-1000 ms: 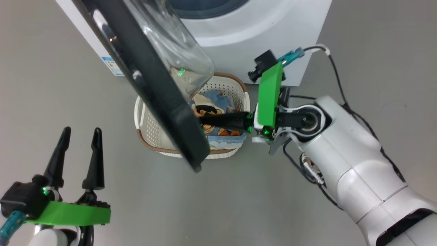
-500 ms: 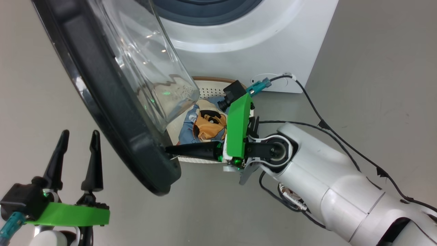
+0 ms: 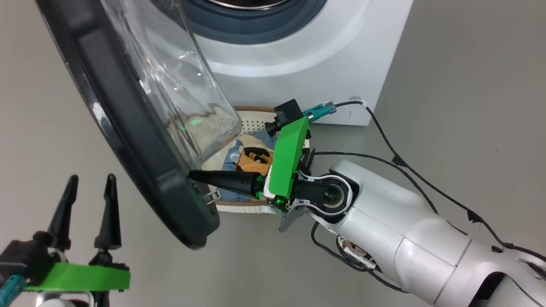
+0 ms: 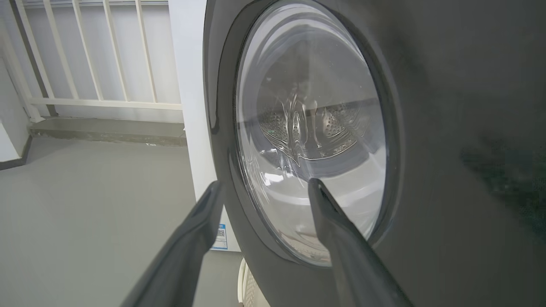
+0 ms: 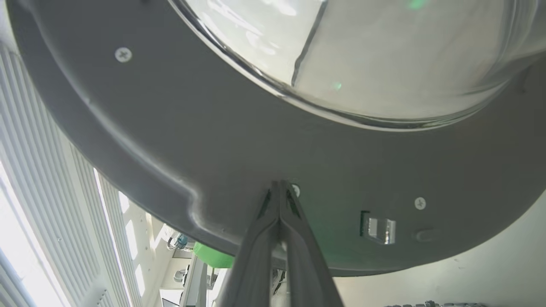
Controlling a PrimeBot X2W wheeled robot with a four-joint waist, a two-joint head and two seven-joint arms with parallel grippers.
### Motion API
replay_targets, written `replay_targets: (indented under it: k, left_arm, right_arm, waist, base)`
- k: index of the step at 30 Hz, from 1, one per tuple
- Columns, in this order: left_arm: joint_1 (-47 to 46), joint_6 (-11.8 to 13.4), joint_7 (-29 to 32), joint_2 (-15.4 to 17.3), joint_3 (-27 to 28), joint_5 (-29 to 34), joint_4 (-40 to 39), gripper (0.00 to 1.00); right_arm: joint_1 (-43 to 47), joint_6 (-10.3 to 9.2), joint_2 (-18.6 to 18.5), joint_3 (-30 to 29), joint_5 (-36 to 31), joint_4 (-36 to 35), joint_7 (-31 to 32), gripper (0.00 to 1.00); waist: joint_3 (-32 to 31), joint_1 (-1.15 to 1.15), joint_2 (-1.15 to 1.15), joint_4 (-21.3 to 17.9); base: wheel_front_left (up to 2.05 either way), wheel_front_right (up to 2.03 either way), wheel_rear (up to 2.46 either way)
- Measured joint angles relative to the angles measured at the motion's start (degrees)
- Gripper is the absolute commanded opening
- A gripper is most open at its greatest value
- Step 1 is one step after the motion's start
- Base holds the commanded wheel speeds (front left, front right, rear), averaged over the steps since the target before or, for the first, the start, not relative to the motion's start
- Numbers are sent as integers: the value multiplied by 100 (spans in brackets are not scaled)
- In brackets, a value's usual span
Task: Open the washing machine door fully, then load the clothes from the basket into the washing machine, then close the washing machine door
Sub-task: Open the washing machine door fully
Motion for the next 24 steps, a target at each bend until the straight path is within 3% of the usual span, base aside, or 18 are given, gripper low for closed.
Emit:
replay_targets:
  k: [10,24]
  left_arm:
    - [283,0,0,-4,314,101,-21,100]
    - [502,0,0,-24,578,249,-79,100]
  right_arm:
    - [307,0,37,-319,-41,-31,-92,0]
    - [1101,0,-352,-1132,-393,-631,-493,0]
  waist:
    - [-241,0,0,-334]
    - [-510,0,0,-737]
  base:
    - [0,0,0]
    - [0,0,0]
